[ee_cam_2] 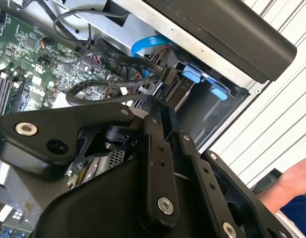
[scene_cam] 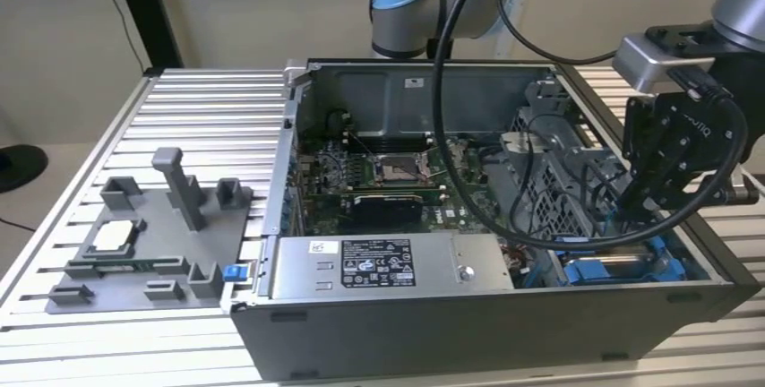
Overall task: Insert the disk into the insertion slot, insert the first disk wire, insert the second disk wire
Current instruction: 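Insert the first disk wire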
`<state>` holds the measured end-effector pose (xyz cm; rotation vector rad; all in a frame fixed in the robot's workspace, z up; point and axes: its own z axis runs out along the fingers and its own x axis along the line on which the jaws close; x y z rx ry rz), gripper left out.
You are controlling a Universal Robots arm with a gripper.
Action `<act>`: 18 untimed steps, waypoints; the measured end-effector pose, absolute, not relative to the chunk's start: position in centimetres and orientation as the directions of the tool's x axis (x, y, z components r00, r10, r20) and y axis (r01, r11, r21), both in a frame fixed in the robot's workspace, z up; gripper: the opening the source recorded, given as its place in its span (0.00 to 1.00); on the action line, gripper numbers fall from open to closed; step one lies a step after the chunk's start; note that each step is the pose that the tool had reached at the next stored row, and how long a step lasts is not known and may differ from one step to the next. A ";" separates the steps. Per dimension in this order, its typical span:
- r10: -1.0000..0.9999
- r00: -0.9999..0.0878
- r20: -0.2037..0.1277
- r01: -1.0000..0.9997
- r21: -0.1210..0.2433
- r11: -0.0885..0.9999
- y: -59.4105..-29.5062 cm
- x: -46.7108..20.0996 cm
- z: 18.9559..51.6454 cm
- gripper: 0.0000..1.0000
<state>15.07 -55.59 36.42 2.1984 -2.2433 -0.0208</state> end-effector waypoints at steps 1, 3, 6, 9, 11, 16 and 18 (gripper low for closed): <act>-1.000 -0.020 -0.009 -1.000 0.010 0.020 -55.6 15.1 36.4 0.00; -1.000 -0.020 -0.009 -1.000 0.010 0.020 -55.6 15.1 36.4 0.00; -1.000 -0.020 -0.009 -1.000 0.014 0.020 -55.6 15.1 36.3 0.00; -1.000 -0.020 -0.009 -1.000 0.022 0.020 -55.6 15.1 36.1 0.00; -1.000 -0.020 -0.008 -0.999 0.033 0.020 -55.6 15.2 36.0 0.00; -1.000 -0.021 -0.008 -0.999 0.044 0.020 -55.6 16.3 35.9 0.00; -1.000 -0.021 -0.008 -0.999 0.047 0.020 -55.6 16.8 35.8 0.00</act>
